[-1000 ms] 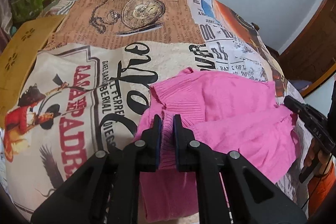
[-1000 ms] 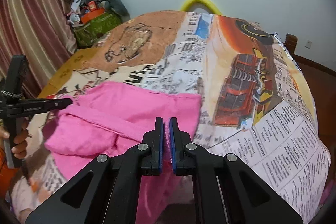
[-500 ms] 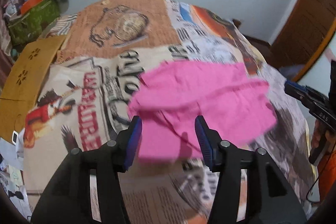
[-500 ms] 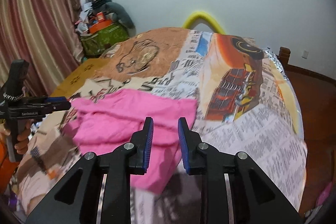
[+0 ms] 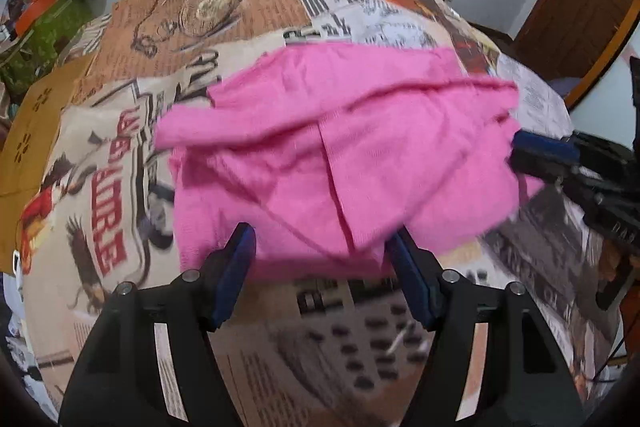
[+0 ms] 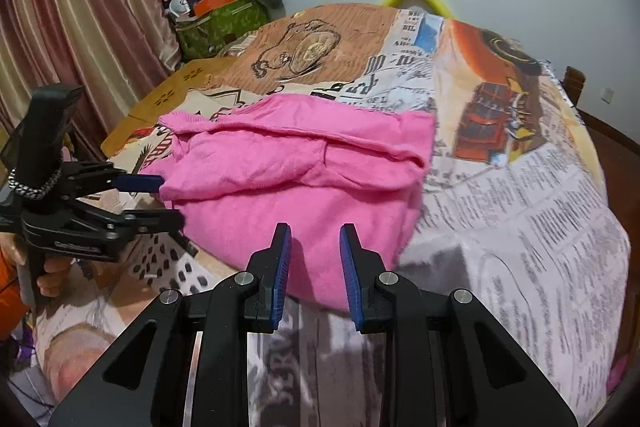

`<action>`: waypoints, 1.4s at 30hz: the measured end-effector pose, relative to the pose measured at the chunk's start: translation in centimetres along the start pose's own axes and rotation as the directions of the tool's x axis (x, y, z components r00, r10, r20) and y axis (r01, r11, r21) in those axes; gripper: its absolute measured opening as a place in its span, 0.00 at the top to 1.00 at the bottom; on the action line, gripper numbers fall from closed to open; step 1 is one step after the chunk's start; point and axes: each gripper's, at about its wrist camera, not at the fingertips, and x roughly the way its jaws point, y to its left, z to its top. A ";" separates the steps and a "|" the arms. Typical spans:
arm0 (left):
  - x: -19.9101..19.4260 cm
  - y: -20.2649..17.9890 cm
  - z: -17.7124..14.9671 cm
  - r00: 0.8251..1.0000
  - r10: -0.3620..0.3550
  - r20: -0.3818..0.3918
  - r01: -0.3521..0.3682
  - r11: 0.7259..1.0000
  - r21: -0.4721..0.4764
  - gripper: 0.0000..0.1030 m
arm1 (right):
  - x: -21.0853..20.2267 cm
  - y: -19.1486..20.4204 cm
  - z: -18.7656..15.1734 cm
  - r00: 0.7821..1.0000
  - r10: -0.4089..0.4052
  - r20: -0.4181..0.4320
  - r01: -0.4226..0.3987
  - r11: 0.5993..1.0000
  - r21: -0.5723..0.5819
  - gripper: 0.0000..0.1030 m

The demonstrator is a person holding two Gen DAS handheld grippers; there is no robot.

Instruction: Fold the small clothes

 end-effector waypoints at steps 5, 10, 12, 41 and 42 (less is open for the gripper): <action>0.2 1.0 3.0 0.997 0.067 0.048 -0.070 0.996 0.051 0.34 | 2.4 -0.1 2.0 1.000 -0.009 -0.019 0.008 0.999 -0.048 0.67; 0.6 4.0 7.1 0.988 0.124 0.088 -0.123 0.992 -0.017 0.34 | 3.9 -1.3 5.1 1.000 -0.018 0.020 0.019 0.999 -0.035 0.67; 0.2 5.8 8.5 0.985 0.130 0.111 -0.120 0.988 -0.093 0.34 | 3.5 -2.2 6.3 0.997 -0.029 0.070 0.028 0.999 0.015 0.67; 4.8 8.0 7.5 0.996 -0.077 0.048 0.084 0.982 -0.168 0.85 | 6.3 -6.0 4.4 0.996 -0.089 -0.001 0.089 0.993 0.080 0.92; 4.7 8.1 7.5 0.996 -0.078 0.053 0.086 0.981 -0.172 0.86 | 6.1 -6.0 4.3 0.996 -0.089 0.013 0.088 0.993 0.079 0.93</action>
